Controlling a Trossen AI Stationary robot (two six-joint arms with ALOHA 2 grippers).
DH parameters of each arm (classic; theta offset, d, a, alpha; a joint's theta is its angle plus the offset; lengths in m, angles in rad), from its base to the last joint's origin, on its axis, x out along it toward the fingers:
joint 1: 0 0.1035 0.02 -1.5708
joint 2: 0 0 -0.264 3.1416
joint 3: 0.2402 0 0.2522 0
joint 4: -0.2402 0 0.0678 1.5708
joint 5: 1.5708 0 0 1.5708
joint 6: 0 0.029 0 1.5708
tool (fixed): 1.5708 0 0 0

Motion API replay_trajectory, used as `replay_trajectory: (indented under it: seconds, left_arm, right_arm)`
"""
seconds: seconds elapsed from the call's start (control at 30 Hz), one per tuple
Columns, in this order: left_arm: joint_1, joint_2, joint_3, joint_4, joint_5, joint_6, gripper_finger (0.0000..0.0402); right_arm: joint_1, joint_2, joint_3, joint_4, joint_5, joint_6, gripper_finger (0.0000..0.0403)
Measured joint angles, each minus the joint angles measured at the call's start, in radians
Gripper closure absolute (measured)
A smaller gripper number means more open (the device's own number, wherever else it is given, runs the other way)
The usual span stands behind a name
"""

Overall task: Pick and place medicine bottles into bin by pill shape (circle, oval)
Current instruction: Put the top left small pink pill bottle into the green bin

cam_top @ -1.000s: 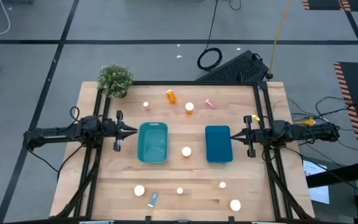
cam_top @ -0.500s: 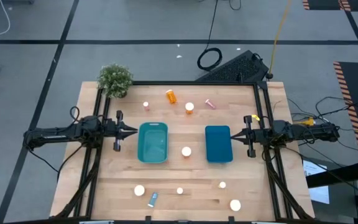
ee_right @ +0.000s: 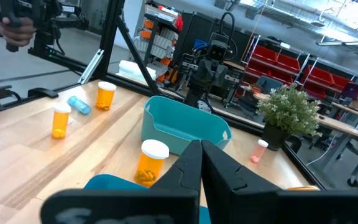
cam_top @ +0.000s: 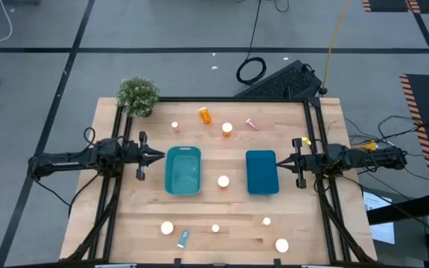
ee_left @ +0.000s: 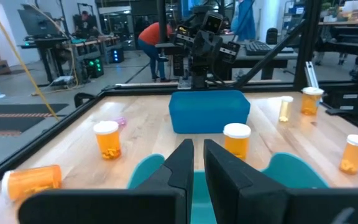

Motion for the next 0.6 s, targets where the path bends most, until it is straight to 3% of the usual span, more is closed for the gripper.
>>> replay_trajectory:
  seconds: [0.33,0.43,0.6]
  left_arm:
    - [0.0,0.0,0.051,0.01,0.011,-0.069,0.0368]
    - [0.0,0.007,0.109,-0.03,0.014,-0.035,0.0394]
    - [0.0,0.067,0.26,-0.148,0.014,-0.02,0.0398]
  right_arm:
    - [0.0,0.0,0.0,0.01,0.001,-0.002,0.0403]
    - [0.0,0.0,0.0,0.013,0.001,-0.002,0.0403]
    - [0.0,0.0,0.0,0.014,0.001,-0.002,0.0403]
